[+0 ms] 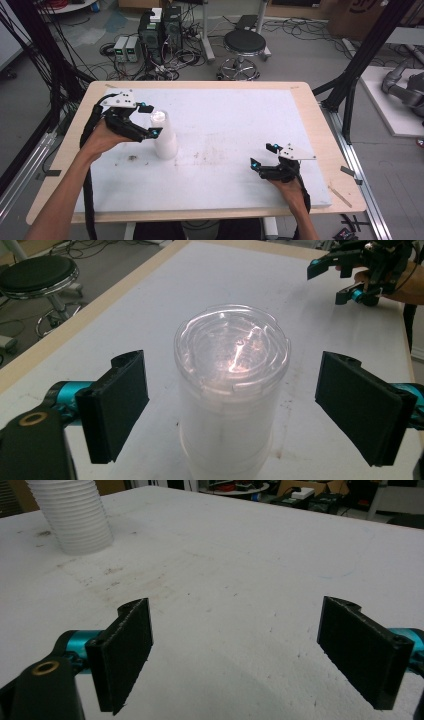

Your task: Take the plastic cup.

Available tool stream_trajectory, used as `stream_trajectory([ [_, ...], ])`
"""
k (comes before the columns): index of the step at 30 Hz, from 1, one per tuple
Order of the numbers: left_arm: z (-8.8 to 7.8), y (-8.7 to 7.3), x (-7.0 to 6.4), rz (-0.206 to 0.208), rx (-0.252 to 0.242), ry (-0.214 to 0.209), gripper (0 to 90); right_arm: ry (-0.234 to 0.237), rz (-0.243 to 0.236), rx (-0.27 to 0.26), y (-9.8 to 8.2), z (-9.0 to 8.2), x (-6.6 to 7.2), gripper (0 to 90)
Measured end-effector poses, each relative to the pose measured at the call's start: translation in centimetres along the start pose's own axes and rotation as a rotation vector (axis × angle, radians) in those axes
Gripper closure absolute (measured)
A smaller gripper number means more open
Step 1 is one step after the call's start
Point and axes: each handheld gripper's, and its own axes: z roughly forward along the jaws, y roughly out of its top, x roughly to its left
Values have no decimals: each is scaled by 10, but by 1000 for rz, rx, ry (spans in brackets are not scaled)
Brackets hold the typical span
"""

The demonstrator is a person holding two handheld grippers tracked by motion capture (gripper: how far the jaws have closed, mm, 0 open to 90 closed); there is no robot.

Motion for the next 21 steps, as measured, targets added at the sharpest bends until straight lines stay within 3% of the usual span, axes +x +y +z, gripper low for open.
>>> stream_trajectory([
  [6,13,0,3,-8,42,4,137,0,7,-6,0,0,-1,145],
  [21,25,3,2,-26,61,0,171,-2,-5,-4,0,0,-1,145],
])
